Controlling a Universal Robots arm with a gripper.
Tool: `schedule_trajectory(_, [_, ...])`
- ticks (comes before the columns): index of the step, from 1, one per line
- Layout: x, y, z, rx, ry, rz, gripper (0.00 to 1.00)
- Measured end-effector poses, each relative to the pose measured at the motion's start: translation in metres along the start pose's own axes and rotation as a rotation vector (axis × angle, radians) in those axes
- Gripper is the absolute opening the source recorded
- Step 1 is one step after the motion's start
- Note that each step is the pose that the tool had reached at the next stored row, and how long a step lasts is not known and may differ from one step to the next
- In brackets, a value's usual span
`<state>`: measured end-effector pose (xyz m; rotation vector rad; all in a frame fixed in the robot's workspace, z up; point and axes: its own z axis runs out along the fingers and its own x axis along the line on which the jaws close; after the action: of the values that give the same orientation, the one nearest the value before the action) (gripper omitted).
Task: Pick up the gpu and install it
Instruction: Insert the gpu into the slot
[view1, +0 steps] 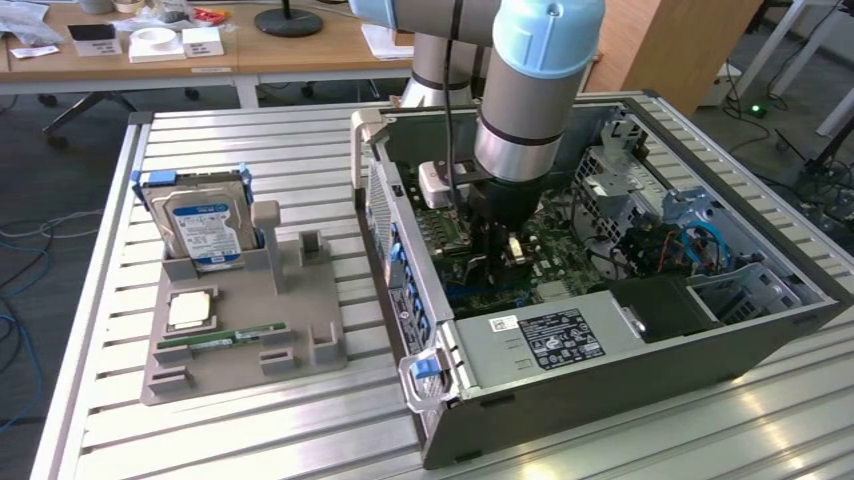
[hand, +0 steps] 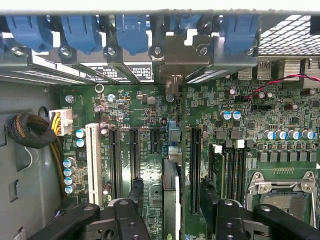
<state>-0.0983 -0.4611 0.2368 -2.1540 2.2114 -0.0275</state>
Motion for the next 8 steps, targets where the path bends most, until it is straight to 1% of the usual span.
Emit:
schedule_trajectory(4, [-0.0001,-0.0001,-0.0023,0.0000,0.0000,0.000,0.57])
schedule_trajectory(8, [-0.0002,-0.0004,-0.0079,0.0000,-0.0001,0.000,0.57])
